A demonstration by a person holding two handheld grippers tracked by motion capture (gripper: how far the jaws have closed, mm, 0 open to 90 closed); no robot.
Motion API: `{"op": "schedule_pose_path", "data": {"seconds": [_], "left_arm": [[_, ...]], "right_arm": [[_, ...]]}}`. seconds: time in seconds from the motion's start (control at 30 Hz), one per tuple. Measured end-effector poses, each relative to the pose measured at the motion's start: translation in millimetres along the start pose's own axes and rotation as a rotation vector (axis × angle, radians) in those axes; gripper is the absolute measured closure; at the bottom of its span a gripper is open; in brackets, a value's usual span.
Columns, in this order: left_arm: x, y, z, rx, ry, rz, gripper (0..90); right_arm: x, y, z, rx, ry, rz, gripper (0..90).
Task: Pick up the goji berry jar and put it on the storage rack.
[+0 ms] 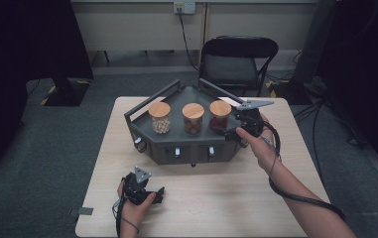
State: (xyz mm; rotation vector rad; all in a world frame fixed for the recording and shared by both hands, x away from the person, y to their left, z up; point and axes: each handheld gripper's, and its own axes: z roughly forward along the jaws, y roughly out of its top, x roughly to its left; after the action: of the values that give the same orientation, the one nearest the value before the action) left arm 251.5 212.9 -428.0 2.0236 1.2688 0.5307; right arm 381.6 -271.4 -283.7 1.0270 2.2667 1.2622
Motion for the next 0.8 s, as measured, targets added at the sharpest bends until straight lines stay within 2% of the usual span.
{"op": "schedule_pose_path", "data": {"seconds": [0.4,0.8], "left_arm": [[0.0,0.0,0.0,0.0,0.0,0.0,0.0],[0.0,0.0,0.0,0.0,0.0,0.0,0.0]], "right_arm": [[-2.2,-9.5,-13.4,-0.006,-0.01,0.004,2.7],[-5.0,-18.6,-22.6,-0.001,0.013,0.003,2.1]]}}
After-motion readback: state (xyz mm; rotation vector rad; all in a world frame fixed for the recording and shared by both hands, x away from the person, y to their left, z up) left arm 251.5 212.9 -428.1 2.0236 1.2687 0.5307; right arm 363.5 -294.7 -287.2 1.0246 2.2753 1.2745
